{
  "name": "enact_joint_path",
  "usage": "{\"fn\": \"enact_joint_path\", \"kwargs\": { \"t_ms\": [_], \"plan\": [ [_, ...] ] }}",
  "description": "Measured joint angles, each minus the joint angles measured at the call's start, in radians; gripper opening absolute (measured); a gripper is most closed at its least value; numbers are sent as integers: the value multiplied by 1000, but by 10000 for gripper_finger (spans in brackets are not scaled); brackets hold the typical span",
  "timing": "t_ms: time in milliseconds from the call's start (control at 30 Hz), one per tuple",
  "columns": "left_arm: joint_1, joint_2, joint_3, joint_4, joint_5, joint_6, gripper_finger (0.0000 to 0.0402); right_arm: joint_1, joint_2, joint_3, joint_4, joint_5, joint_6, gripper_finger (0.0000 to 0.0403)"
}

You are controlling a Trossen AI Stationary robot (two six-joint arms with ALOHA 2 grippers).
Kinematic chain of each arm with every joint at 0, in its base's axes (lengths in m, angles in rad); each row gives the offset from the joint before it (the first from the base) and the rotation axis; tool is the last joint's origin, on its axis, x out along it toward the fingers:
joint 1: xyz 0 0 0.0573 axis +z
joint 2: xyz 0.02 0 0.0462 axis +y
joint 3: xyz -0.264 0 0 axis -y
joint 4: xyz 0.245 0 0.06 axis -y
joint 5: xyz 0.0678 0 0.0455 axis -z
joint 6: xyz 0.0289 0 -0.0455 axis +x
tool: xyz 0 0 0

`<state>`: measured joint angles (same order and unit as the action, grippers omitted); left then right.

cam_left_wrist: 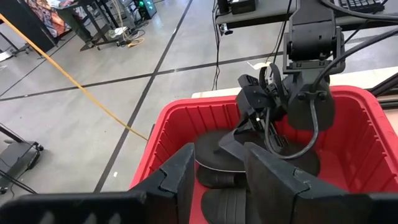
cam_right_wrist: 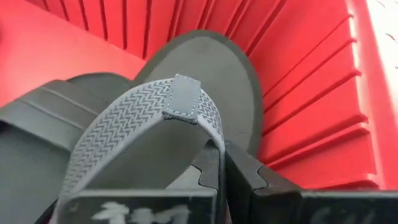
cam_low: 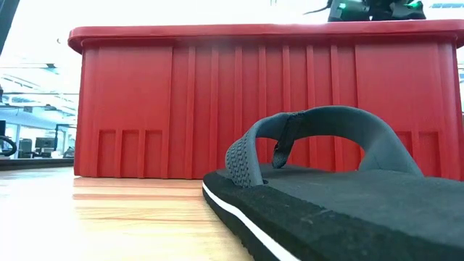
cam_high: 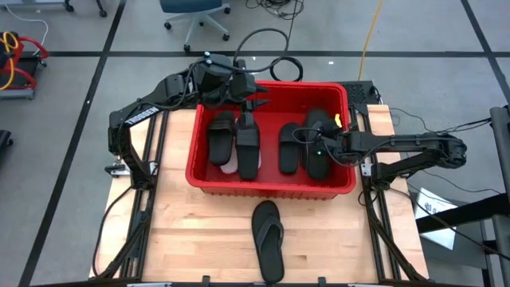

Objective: Pick and place slides into bin
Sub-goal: Put the right slipper into the bin

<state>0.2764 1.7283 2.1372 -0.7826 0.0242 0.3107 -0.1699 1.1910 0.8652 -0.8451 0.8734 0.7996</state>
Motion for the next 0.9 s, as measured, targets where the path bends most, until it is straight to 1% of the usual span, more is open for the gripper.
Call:
{"fn": "enact_joint_path", "kwargs": {
  "t_ms": [300, 533, 900],
  "plan": [
    [0, 0, 0, 0, 0, 0, 138, 0, -2, -9, 9, -47, -9, 8],
    [0, 0, 0, 0, 0, 0, 138, -1, -2, -9, 10, -61, -24, 22],
    [0, 0, 0, 0, 0, 0, 138, -1, -2, -12, 19, -67, -63, 26]
  ]
}}
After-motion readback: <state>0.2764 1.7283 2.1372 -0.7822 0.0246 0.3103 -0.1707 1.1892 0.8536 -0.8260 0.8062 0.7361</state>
